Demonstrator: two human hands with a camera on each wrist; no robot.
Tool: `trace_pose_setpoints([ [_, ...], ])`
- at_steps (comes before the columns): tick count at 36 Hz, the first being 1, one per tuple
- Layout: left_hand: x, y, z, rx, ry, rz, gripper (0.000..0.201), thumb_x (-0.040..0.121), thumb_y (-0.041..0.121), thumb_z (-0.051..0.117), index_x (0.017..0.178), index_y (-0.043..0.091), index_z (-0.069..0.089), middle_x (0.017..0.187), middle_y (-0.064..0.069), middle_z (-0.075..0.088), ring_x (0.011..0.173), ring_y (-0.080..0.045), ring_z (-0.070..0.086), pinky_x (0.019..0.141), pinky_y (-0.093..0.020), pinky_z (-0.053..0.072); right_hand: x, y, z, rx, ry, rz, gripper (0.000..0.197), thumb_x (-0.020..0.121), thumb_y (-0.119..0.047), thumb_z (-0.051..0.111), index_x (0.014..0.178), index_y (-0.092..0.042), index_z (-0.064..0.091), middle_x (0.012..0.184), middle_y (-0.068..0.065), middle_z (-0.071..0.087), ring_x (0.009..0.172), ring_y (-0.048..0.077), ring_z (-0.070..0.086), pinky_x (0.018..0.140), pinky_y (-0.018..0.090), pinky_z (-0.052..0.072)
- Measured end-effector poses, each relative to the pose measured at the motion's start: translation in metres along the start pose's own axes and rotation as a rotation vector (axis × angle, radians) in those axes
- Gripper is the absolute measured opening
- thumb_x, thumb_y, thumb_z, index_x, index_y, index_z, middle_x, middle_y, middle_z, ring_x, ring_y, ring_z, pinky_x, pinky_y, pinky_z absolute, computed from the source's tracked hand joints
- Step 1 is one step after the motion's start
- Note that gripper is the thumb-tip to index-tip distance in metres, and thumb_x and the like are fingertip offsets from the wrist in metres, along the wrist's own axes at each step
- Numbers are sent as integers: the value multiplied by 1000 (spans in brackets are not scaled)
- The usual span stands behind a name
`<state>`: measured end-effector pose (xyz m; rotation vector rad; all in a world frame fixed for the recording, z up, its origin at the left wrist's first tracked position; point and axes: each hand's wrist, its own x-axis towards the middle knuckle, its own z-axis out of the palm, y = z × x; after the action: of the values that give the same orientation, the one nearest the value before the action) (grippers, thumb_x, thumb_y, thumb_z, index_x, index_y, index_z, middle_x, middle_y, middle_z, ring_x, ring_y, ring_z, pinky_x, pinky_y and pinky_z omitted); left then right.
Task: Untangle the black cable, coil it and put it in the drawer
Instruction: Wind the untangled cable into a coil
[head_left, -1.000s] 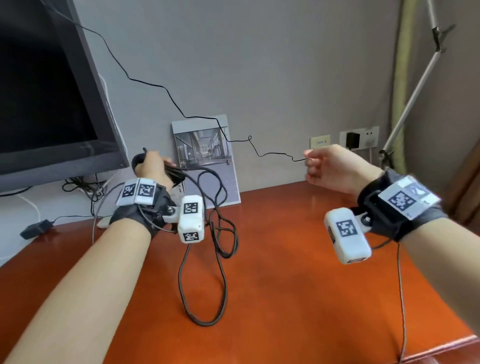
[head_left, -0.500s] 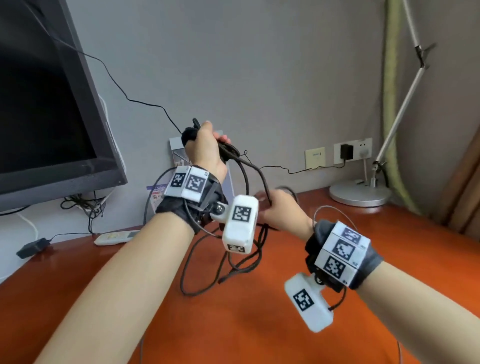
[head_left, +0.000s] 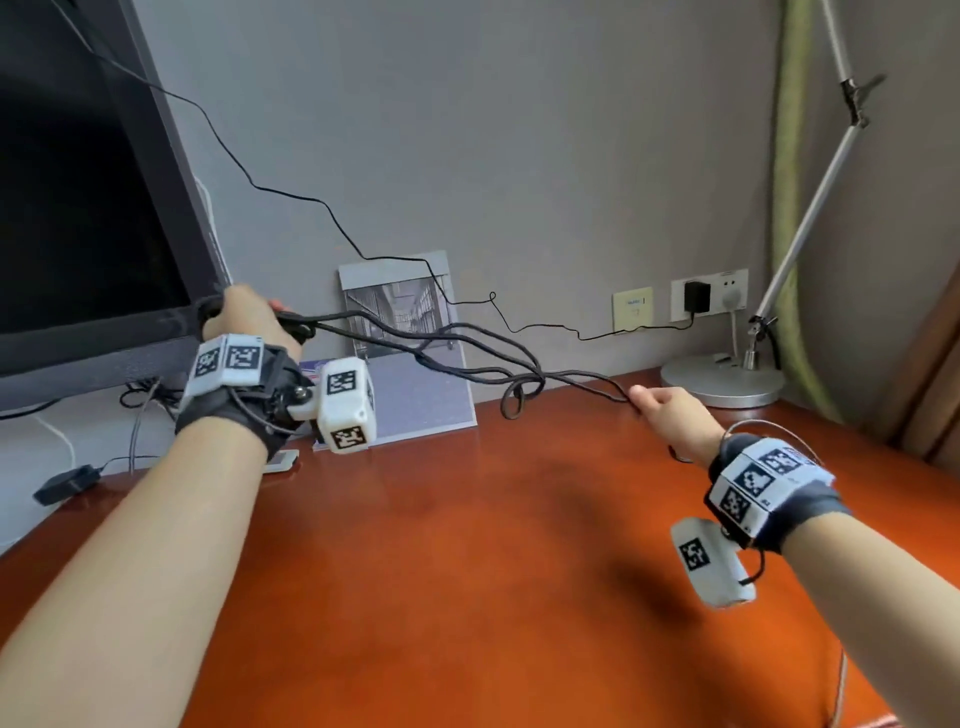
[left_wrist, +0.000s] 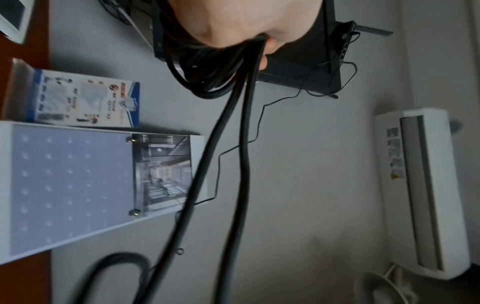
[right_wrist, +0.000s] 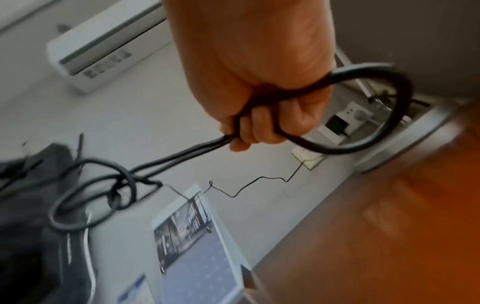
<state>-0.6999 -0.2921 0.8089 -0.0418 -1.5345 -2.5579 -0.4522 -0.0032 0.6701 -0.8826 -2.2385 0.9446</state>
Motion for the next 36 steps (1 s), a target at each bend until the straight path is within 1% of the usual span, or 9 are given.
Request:
trace_pose_setpoints([
  [4, -4, -20, -7, 75, 99, 25, 13, 86, 17, 46, 81, 10, 56, 71, 2, 60, 60, -14, 58, 45, -17, 45, 19, 2, 11, 238, 15, 142, 29, 93, -16, 52, 66, -10, 61, 63, 7, 57, 58, 25, 52, 57, 30, 42],
  [7, -15, -32, -5, 35, 150, 0, 14, 81, 12, 49, 79, 3, 59, 64, -4, 63, 53, -18, 58, 46, -21, 47, 24, -2, 17, 141, -107, 189, 17, 84, -3, 55, 97, -9, 64, 90, 7, 62, 100, 26, 58, 72, 29, 49],
  [10, -19, -41, -2, -56, 116, -25, 18, 87, 6, 49, 68, 6, 48, 38, 2, 51, 38, -13, 50, 46, -23, 46, 17, -19, 17, 102, -204, 223, 14, 86, -6, 53, 99, -11, 56, 78, 3, 52, 88, 26, 54, 53, 26, 47],
  [13, -24, -58, -4, -83, 75, -55, 22, 88, 2, 47, 67, 8, 42, 27, 5, 40, 27, -9, 43, 41, -20, 43, 14, -41, 28, -297, -305, 121, 29, 88, -9, 50, 115, -3, 59, 99, 11, 61, 90, 29, 61, 40, 21, 46],
  [16, -28, -75, -7, -208, 18, -131, 26, 91, 0, 45, 67, 9, 39, 31, 5, 35, 34, -12, 37, 47, -24, 39, 10, -58, 53, -410, -288, -153, 42, 90, -12, 45, 131, -11, 53, 128, 12, 58, 111, 28, 58, 79, 29, 51],
  [18, -31, -82, -10, -272, -2, -166, 29, 92, 1, 46, 66, 10, 38, 33, 5, 34, 34, -11, 35, 47, -23, 37, 0, -71, 73, -362, -369, -297, 38, 92, -10, 44, 128, -10, 56, 130, 10, 58, 117, 26, 55, 93, 27, 41],
  [28, -25, -90, -26, -442, -23, -279, 38, 96, 11, 45, 61, 16, 31, 39, 3, 32, 37, -12, 35, 46, -22, 42, -35, -124, 173, -545, -821, -532, 33, 94, -31, 53, 96, 1, 61, 98, 17, 62, 88, 28, 55, 75, 33, 44],
  [32, -27, -88, -24, -516, -91, -288, 39, 98, 11, 41, 60, 16, 32, 34, 6, 31, 30, -10, 33, 53, -24, 40, -47, -138, 191, -581, -885, -540, 21, 91, -18, 55, 96, 1, 63, 89, 10, 57, 80, 24, 50, 76, 33, 44],
  [36, -18, -86, -30, -562, -105, -284, 42, 98, 12, 41, 58, 17, 30, 38, 7, 30, 34, -10, 32, 53, -24, 38, -37, -139, 188, -526, -747, -538, 29, 88, -14, 59, 62, -16, 47, 71, 4, 53, 73, 23, 52, 69, 32, 46],
])
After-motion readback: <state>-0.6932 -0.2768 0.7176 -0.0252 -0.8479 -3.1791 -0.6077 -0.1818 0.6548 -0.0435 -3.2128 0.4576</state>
